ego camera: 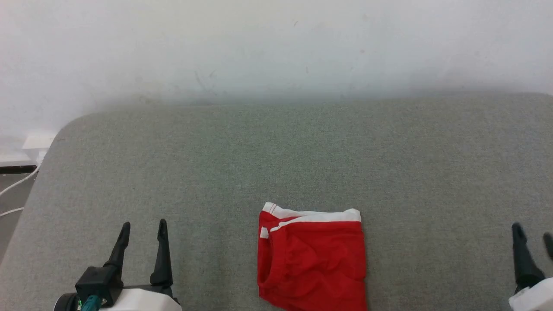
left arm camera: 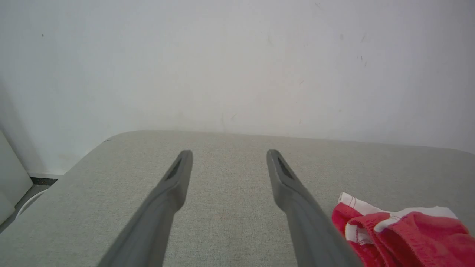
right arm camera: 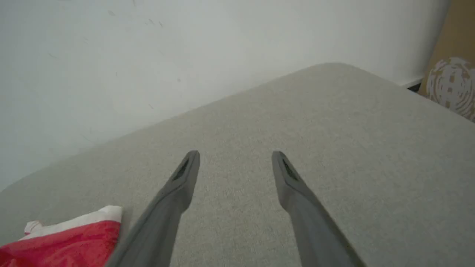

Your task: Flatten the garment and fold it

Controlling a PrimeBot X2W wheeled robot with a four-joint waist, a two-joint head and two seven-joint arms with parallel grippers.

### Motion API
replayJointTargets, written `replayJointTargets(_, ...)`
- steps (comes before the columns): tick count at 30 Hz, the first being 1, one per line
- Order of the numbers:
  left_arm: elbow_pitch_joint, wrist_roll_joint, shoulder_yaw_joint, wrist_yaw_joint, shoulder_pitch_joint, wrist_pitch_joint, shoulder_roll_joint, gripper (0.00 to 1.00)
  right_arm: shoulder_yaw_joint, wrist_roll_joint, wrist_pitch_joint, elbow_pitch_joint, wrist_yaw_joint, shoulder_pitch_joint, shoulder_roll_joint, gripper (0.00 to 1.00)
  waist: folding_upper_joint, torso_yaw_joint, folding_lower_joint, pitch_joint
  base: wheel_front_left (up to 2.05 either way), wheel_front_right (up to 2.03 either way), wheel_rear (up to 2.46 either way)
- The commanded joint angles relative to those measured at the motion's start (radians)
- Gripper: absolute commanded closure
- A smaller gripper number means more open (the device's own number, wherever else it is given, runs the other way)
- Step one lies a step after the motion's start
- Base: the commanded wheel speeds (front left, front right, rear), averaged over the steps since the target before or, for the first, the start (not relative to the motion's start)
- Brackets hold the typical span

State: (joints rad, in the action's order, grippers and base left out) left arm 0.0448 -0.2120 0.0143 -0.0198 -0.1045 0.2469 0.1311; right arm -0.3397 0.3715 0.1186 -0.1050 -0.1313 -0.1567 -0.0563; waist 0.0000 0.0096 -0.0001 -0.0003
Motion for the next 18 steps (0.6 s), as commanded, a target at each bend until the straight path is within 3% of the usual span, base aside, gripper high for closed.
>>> replayJointTargets(1, 0.006, -0.006, 0.000, -0.005, -0.010, 0.003, 0.007, 0.00, -0.022, 0.052, 0.074, 0.052, 0.001, 0.020, 0.005, 0.00, 0.0000, 0.002, 0.0001, -0.005, 0.00, 0.00, 0.00)
replayJointTargets(6, 0.034, -0.017, 0.006, -0.010, -0.001, 0.002, -0.003, 0.00, -0.042, 0.105, 0.339, 0.219, 0.001, 0.036, 0.005, 0.00, 0.0000, 0.037, 0.0001, -0.013, 0.00, 0.00, 0.00)
replayJointTargets(8, 0.039, -0.020, 0.006, -0.011, 0.001, 0.002, -0.005, 0.00, -0.018, 0.134, 0.381, 0.245, 0.001, 0.038, 0.005, 0.00, 0.0000, 0.044, 0.0001, -0.015, 0.00, 0.00, 0.00)
replayJointTargets(9, 0.045, -0.021, 0.009, -0.012, 0.004, 0.004, -0.009, 0.00, 0.018, 0.257, 0.448, 0.312, 0.001, 0.052, 0.005, 0.00, 0.0000, 0.058, 0.0001, -0.013, 0.00, 0.00, 0.00)
replayJointTargets(10, 0.045, -0.021, 0.009, -0.012, 0.004, 0.004, -0.009, 0.00, 0.018, 0.257, 0.448, 0.312, 0.001, 0.052, 0.005, 0.00, 0.0000, 0.058, 0.0001, -0.013, 0.00, 0.00, 0.00)
replayJointTargets(14, 0.056, -0.022, 0.020, -0.009, 0.010, 0.006, -0.013, 0.00, 0.106, 0.576, 0.550, 0.475, 0.001, 0.111, 0.006, 0.00, 0.0000, 0.079, 0.0001, -0.013, 0.00, 0.00, 0.00)
replayJointTargets(18, 0.066, -0.024, 0.025, -0.005, 0.023, 0.009, -0.014, 0.00, 0.210, 0.808, 0.563, 0.588, 0.001, 0.190, 0.006, 0.00, 0.0000, 0.099, 0.0001, -0.003, 0.00, 0.00, 0.00)
